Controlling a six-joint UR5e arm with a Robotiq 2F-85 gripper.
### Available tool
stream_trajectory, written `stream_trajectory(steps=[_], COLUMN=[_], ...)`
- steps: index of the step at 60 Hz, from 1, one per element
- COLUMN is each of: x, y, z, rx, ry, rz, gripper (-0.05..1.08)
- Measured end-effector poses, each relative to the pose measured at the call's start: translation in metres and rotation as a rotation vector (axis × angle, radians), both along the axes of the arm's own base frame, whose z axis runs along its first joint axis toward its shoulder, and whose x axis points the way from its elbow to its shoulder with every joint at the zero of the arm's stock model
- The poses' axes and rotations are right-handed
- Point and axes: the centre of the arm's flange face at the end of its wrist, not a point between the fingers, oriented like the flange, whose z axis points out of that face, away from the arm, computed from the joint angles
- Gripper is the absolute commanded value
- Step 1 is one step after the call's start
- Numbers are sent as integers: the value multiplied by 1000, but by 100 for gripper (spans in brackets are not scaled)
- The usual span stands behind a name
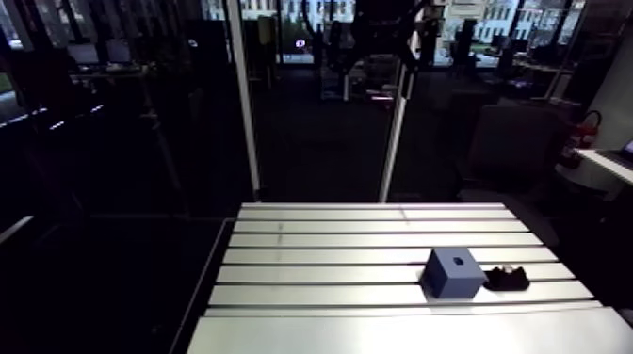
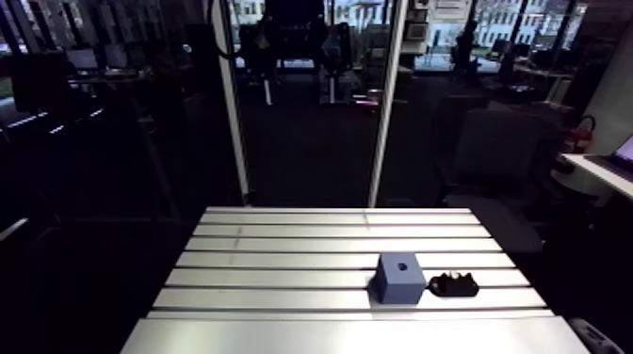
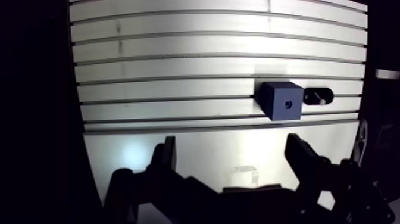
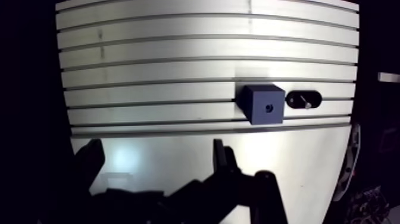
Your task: Pick up the M10 bolt and insert it into the hex recess until seated.
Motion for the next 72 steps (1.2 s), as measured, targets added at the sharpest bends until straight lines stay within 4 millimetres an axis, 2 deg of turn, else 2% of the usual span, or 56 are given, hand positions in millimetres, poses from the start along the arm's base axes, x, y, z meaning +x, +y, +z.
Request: stream_trajectory(steps=[7,18,26,52,72], x=[-11,-38,-47,-51,-50], y=[-13,-47,-64,-69,-66], z=[-6,-23,-32,-33,-24], rx=[-1,-4,-4,-2,0], ry=[-5,-19,-25,-22,-7], rz=[26,91,121,130,127], gripper=[1,1,1,1,1])
